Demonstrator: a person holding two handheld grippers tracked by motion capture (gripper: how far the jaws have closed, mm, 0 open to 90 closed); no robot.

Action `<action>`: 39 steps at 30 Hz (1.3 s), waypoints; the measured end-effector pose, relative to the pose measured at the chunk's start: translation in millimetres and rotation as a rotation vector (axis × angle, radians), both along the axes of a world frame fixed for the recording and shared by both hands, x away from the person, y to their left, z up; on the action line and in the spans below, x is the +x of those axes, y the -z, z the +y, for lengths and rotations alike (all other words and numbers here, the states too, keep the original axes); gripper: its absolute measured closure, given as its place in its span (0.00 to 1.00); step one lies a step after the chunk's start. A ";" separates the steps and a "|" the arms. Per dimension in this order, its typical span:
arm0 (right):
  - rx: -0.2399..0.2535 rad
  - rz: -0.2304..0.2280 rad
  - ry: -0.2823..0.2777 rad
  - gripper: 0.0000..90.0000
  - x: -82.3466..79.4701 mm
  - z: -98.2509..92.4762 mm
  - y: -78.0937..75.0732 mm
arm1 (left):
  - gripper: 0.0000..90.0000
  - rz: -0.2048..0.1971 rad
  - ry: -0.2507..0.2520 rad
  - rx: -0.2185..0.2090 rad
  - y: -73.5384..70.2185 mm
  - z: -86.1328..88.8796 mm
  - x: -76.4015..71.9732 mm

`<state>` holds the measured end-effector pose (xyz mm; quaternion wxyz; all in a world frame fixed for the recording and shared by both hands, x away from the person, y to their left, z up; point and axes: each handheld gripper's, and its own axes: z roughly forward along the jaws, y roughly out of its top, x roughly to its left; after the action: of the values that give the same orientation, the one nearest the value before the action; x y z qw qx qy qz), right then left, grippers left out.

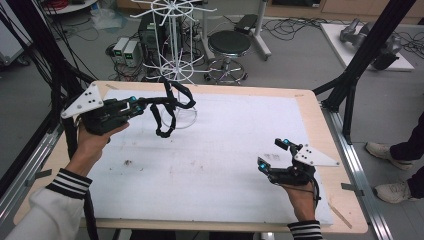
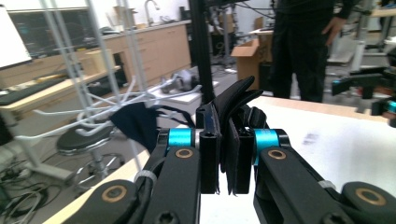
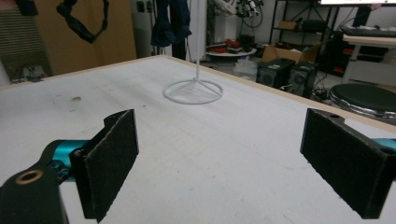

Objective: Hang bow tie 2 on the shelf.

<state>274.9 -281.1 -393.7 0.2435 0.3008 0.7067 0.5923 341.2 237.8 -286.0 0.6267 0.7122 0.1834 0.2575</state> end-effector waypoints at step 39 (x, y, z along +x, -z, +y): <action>0.096 -0.119 0.183 0.12 -21.0 -15.5 21.1 | 0.94 -0.066 -0.355 0.015 -26.3 37.0 23.1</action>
<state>253.9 -296.6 -414.8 0.3236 0.3395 0.6314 0.6174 364.2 274.8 -259.6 0.5716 0.6646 0.2837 0.3887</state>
